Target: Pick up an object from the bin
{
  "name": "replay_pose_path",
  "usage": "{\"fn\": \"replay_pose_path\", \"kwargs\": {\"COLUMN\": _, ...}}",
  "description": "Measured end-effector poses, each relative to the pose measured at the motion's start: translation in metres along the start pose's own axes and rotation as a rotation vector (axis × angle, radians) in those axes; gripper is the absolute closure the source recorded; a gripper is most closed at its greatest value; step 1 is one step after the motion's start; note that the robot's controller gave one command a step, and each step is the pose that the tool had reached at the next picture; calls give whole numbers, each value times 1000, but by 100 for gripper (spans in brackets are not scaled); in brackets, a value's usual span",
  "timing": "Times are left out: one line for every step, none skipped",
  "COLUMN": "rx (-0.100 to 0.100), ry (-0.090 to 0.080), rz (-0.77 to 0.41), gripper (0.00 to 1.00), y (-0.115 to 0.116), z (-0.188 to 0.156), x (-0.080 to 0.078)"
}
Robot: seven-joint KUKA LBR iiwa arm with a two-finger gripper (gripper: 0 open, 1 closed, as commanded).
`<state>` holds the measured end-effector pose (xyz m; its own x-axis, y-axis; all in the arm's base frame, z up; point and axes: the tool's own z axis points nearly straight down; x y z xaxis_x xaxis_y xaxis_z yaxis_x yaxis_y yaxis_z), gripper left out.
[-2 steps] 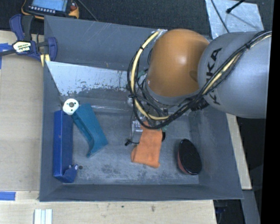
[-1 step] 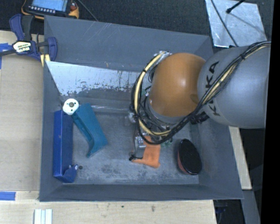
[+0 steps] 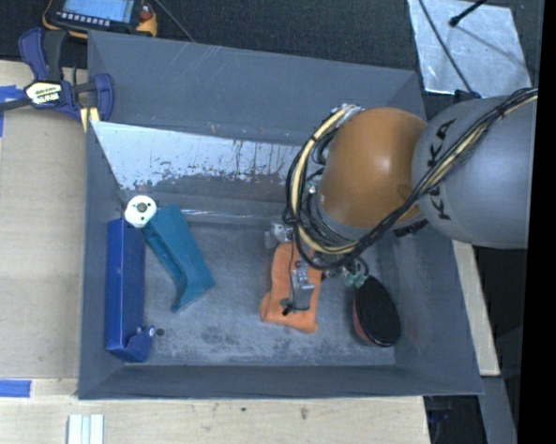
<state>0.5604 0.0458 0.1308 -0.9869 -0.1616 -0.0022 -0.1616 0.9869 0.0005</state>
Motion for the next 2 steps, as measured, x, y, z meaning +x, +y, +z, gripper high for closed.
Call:
{"fn": "replay_pose_path", "kwargs": {"rx": 2, "ry": -2, "rz": 126, "gripper": 0, "y": -18, "z": 11, "x": -3}}
{"fn": "replay_pose_path", "kwargs": {"rx": 0, "ry": -2, "rz": 140, "gripper": 0, "y": -45, "z": 10, "x": -8}}
